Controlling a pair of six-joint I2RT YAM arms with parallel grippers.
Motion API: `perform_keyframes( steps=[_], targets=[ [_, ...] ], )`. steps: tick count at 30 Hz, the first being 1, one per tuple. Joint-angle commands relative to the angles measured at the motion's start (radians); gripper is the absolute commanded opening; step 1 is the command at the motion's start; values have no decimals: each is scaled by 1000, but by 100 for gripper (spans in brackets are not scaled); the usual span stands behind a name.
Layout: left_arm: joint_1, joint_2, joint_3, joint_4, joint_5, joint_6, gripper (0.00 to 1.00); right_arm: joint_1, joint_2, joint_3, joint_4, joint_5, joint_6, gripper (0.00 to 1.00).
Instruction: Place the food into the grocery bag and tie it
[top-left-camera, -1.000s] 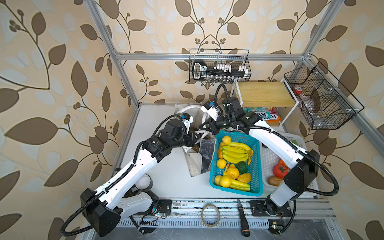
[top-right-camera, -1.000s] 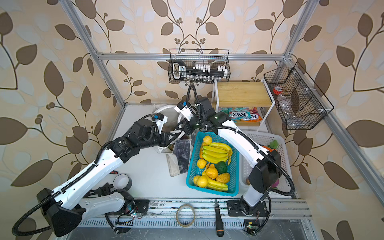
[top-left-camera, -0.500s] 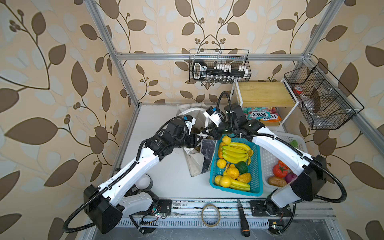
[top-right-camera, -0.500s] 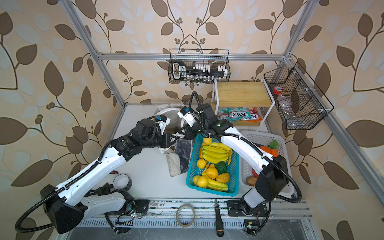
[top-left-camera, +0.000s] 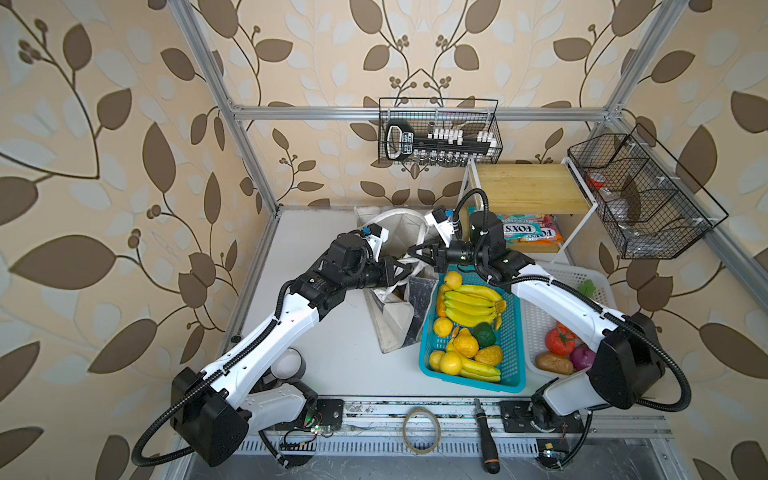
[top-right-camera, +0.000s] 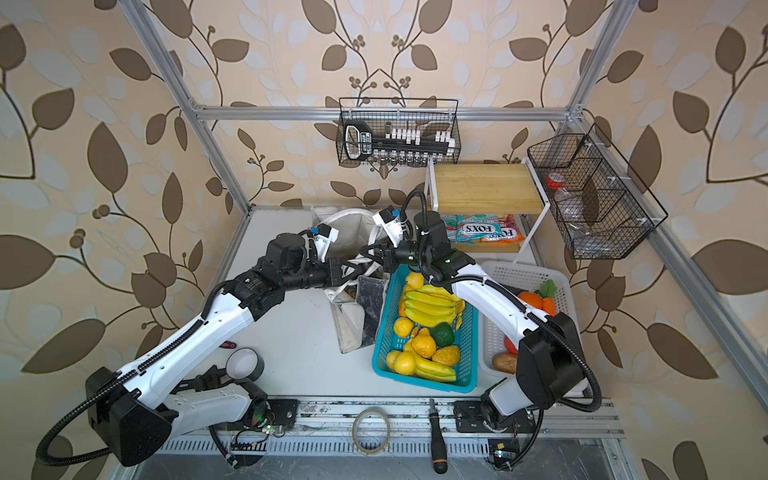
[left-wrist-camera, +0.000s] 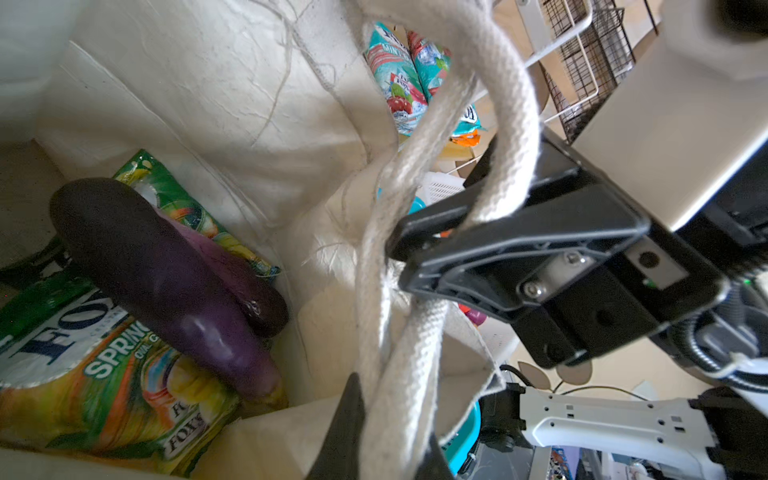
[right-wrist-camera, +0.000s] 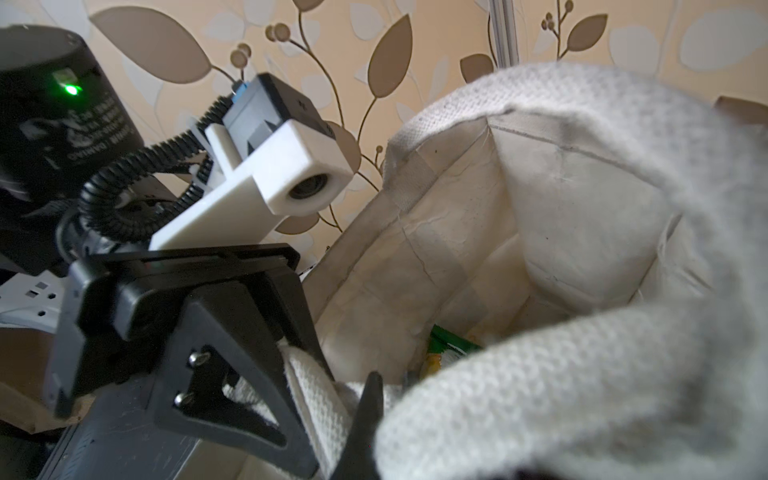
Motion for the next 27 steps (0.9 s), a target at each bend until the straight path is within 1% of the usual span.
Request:
perform_keyframes(
  steps=[1,2,3,4,5,7,9,12,15,17,19,20,23,25,26,27],
  targets=[
    [58,-74,-9,125,78,-109,16,-41,34,-17,95,17,12,0],
    [69,-80,-10,137,90,-120,24,-37,38,-17,122,18,11,0],
    [74,-83,-11,151,102,-126,30,-36,45,-20,158,17,19,0],
    [77,-83,-11,158,109,-130,35,-36,52,-23,190,15,33,0],
    [78,-78,-10,166,118,-136,38,-38,62,-24,227,14,57,0],
    [82,-58,-10,177,142,-151,40,-37,82,-26,281,1,92,0],
    [95,-40,-17,181,160,-161,43,-33,91,-23,294,-3,103,0],
    [129,-49,-16,159,121,-157,50,-35,80,-38,290,-3,96,0],
    [147,-40,41,71,55,-122,50,-39,57,-56,296,5,90,0],
    [177,-14,71,34,43,-134,49,-38,41,-60,289,3,84,0],
    [214,32,85,64,111,-167,46,-39,28,-75,316,0,82,0],
    [217,62,100,88,156,-147,44,-39,27,-75,325,-13,85,0],
    [193,157,235,-4,244,-48,41,-42,41,-62,375,-85,144,0],
    [191,196,297,-67,253,1,42,-45,44,-66,413,-119,183,0],
    [191,210,310,-72,249,10,41,-46,45,-73,446,-136,203,0],
    [188,222,313,-47,280,12,40,-48,46,-74,458,-151,218,0]
  ],
)
